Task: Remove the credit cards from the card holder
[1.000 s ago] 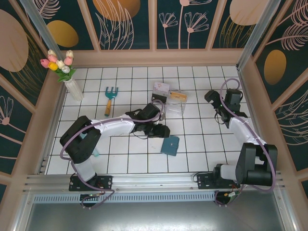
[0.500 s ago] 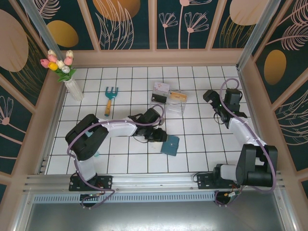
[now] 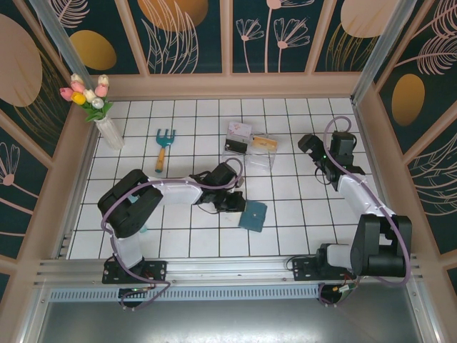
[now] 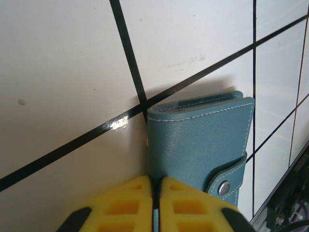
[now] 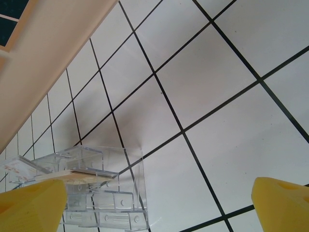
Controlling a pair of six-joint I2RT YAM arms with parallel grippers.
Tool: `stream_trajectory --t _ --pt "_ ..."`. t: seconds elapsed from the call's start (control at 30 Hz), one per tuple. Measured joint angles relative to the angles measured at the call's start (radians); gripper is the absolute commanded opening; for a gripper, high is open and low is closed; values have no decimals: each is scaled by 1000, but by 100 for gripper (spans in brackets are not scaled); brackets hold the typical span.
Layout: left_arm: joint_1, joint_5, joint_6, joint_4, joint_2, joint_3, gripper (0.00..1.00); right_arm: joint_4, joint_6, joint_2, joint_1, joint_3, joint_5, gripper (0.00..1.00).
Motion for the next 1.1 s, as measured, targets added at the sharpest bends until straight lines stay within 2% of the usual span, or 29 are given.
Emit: stream_trajectory --t 0.17,0.3,0.47,0.57,0.63,0.8,0.83,0.9,1.0,1.1 --pt "-5 -58 41 -61 0 40 0 -24 0 -2 10 0 5 99" --pt "-8 -190 106 -144 -26 91 0 -82 -11 -4 35 27 23 99" --pt "4 -333 155 -204 -113 95 0 -150 -27 -18 116 108 71 99" --pt "43 -401 162 -214 -178 68 0 -161 -34 -53 180 139 88 99" --pt "99 -429 158 -214 -226 24 0 -158 -43 -90 231 144 97 99" --pt "210 -454 111 -213 -305 -97 0 -157 -45 -144 341 144 102 98" --pt "216 -450 95 -212 -317 -117 2 -157 -43 -145 362 144 102 96" --pt "225 -435 66 -209 -335 -146 19 -156 -35 -137 409 144 100 94" --pt "247 -396 23 -197 -346 -175 37 -137 -10 -103 493 144 79 90" --pt "286 -354 -2 -189 -361 -202 43 -119 21 -23 594 146 68 83"
